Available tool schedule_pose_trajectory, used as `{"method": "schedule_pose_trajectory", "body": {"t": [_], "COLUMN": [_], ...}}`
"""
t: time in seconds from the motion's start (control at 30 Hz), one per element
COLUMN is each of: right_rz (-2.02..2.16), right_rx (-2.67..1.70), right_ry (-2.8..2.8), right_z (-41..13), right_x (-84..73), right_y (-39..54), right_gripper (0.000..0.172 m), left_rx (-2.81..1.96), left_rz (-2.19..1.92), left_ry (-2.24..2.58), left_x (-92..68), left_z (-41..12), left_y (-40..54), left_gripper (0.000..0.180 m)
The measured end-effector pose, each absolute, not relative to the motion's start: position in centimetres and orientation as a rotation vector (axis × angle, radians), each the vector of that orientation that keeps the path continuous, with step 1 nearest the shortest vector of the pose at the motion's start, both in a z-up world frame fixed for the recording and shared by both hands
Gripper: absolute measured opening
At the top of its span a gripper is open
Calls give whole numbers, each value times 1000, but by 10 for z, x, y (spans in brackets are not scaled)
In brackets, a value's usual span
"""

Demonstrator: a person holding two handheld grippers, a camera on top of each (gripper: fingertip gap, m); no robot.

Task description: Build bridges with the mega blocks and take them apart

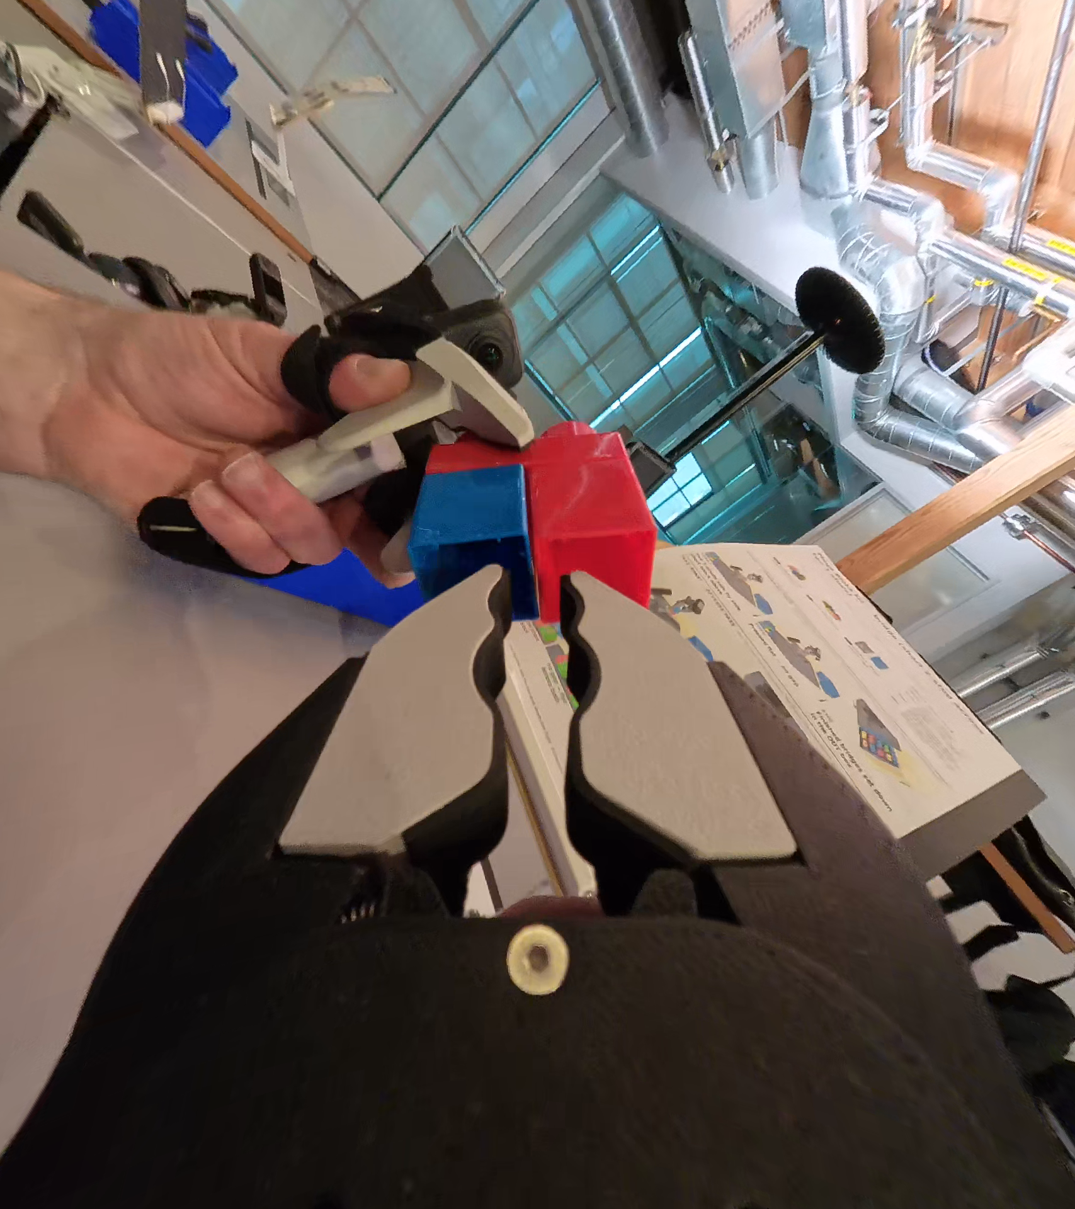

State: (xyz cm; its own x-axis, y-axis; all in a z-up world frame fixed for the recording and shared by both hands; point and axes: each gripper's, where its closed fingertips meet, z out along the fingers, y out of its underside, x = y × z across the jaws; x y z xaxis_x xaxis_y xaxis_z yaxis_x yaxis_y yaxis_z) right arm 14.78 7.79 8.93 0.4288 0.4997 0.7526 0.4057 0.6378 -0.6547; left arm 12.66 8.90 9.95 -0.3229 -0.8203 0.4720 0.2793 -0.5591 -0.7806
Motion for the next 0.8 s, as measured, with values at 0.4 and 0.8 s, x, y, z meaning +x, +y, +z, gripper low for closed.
{"method": "schedule_pose_trajectory", "body": {"t": [0.4,0.8], "right_rz": [-51,-143], "right_rx": [-873,-764], "right_ry": [-1234,-1426], "right_z": [89,77], "right_x": [149,142], "right_y": [70,45], "right_gripper": [7,6], "left_rx": [-1138,-1289], "left_rz": [-2029,-2005], "left_ry": [807,1093], "left_x": [139,152], "left_z": [98,82], "left_y": [75,41], "left_gripper": [38,44]}}
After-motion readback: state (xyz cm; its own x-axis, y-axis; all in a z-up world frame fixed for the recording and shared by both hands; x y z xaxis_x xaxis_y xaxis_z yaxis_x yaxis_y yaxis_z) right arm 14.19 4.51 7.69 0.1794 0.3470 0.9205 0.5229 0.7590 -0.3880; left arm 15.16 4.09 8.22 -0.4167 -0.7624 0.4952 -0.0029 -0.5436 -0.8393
